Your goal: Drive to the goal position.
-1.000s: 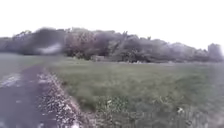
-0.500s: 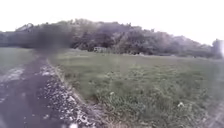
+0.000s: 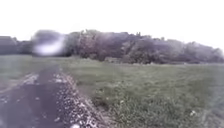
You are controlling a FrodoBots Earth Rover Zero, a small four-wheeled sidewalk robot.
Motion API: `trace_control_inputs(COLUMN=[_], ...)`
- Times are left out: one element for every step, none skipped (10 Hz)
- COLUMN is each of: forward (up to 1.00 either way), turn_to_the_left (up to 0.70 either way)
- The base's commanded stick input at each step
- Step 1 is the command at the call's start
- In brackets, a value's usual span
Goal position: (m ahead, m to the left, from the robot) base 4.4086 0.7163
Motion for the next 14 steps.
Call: trace_control_inputs(forward=[0.0, 0.0, 0.0, 0.0, 0.02, 0.0, 0.0, 0.0, 0.0, 0.0, 0.0, 0.0, 0.0, 0.0], turn_to_the_left=[0.07, 0.47, 0.67, 0.7, 0.7, 0.7, 0.7, 0.7, 0.7, 0.7, 0.7, 0.7, 0.7, 0.7])
